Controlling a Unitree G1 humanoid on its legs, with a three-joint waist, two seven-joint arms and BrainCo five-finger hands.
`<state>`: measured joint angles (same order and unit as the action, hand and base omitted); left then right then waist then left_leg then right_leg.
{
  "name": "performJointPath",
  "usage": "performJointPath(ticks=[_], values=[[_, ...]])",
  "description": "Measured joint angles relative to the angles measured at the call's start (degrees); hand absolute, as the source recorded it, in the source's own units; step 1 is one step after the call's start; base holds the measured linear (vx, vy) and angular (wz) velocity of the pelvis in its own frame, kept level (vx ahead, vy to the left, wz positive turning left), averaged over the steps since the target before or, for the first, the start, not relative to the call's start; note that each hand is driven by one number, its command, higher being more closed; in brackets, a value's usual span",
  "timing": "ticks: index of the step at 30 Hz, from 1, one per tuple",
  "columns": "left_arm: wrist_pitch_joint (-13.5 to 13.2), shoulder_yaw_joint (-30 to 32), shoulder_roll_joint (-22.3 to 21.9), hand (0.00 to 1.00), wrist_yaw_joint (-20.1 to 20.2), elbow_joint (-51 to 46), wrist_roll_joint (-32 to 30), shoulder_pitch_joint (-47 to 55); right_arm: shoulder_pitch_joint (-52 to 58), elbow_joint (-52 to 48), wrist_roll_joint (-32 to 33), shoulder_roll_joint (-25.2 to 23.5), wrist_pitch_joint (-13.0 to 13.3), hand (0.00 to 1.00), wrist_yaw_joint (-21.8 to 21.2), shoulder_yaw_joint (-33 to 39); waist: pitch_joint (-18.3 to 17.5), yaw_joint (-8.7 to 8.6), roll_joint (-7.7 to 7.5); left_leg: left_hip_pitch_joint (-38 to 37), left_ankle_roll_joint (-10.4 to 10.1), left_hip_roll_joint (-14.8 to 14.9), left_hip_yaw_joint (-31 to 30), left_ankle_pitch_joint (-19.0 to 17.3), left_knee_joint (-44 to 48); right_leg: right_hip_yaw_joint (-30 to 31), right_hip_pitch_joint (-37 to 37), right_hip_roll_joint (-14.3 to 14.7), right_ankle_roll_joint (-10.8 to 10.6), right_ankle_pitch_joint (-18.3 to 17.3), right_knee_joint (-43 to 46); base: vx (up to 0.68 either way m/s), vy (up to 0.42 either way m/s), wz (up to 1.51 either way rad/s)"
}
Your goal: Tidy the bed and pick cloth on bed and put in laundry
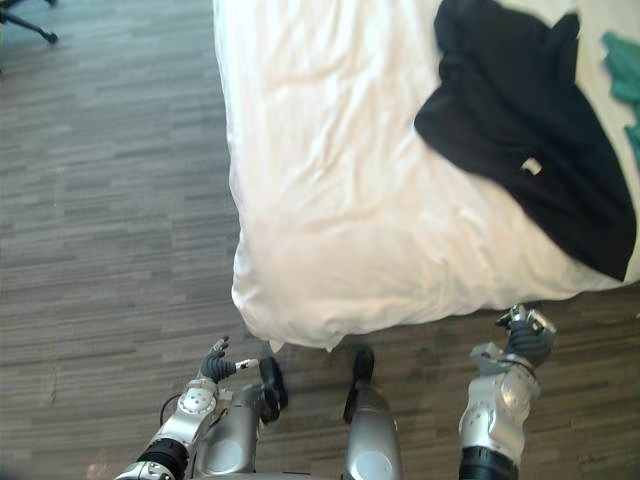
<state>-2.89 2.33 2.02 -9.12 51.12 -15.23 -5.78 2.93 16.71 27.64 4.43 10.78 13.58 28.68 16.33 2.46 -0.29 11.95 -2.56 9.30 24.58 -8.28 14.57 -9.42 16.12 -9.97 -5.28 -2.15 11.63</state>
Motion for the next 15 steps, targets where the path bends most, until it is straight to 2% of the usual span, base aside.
performJointPath(ticks=[2, 4, 6, 9, 10, 11, 12, 13, 15], values=[[0.33, 0.03, -0.1, 0.0, 0.02, 0.28, -0.88, 1.75, 3.52, 1.63, -1.77, -1.98, -1.06, 0.0, -0.06, -0.05, -2.79, -0.53, -0.56, -2.53, -0.32, -0.6, 0.1, 0.26, -2.04, -0.99, -2.1, -0.24, -0.05, -0.03, -0.76, 0.11, 0.021, -0.03], [0.87, 0.46, 0.43, 0.0, 0.0, 0.38, -2.57, 3.48, 7.03, 5.13, -3.91, -3.49, -1.86, 0.0, -0.28, -0.89, -5.66, -1.1, -1.25, -5.43, -0.63, -1.46, 0.37, 0.98, -4.76, -1.73, -3.81, -0.67, -1.0, -0.65, -0.7, 0.09, 0.019, 0.02], [1.56, 1.76, 1.17, 0.0, 0.0, 1.01, -4.21, 4.16, 8.28, 9.8, -6.18, -4.63, -2.58, 0.0, -0.71, -2.13, -6.43, -1.88, -1.55, -7.75, -0.85, -1.39, 0.21, 1.28, -5.8, -2.91, -5.06, -0.71, -0.57, -1.55, 1.0, 0.05, -0.021, 0.04], [2.45, 6.03, 1.31, 0.0, -0.06, 1.21, -4.4, 4.67, 8.61, 20.18, -9.1, -7.21, -4.23, 0.0, -2.29, -2.72, -6.73, -2.25, -2.25, -9.07, -1.6, -0.29, -0.12, 0.61, -4.83, -2.33, -4.57, -0.25, 0.12, -5.54, 7.97, -0.03, -0.124, 0.05], [2.54, 7.79, 1.3, 0.0, -0.07, 1.23, -4.19, 5.25, 8.69, 23.4, -10.33, -8.27, -5.08, 0.0, -2.59, -3.84, -6.88, -2.0, -2.54, -9.07, -2.23, 0.64, -0.34, -0.15, -3.42, -1.87, -3.35, -0.2, 0.41, -8.6, 13.53, -0.03, -0.211, 0.04], [2.61, 8.54, 1.31, 0.0, -0.11, 1.08, -3.71, 6.43, 8.82, 26.62, -11.88, -8.33, -5.98, 0.0, -3.17, -6.07, -7.63, -1.95, -3.47, -9.19, -2.93, 0.74, -0.56, -0.58, -2.31, -0.4, -3.11, -0.29, 0.29, -10.79, 15.34, 0.01, -0.224, -0.01], [2.63, 9.1, 1.28, 0.0, -0.07, 1.1, -3.39, 7.02, 8.91, 27.92, -12.85, -8.27, -6.28, 0.0, -3.47, -6.68, -8.18, -1.84, -3.79, -9.19, -3.34, 0.86, -0.56, -0.7, -2.13, 0.02, -3.33, 0.05, 0.66, -12.17, 14.61, 0.06, -0.242, -0.09], [2.67, 9.7, 0.32, 0.0, -0.07, 1.35, -3.29, 8.1, 8.68, 29.52, -14.07, -8.08, -6.63, 0.0, -3.65, -7.27, -9.07, -1.5, -3.01, -9.04, -3.8, 1.49, -0.61, -0.27, -2.51, -0.41, -3.6, 1.22, 2.12, -12.41, 13.19, 0.07, -0.23, -0.1], [2.55, 9.96, -2.04, 0.0, -0.04, 2.12, -2.88, 9.23, 8.12, 32.03, -17.17, -7.75, -7.18, 0.0, -3.94, -8.01, -10.52, -1.37, -1.7, -9.19, -3.81, 1.99, -1.81, 2.07, -5.78, -1.26, -4.12, 2.97, 3.03, -11.3, 10.11, 0.06, -0.159, 0.09]])
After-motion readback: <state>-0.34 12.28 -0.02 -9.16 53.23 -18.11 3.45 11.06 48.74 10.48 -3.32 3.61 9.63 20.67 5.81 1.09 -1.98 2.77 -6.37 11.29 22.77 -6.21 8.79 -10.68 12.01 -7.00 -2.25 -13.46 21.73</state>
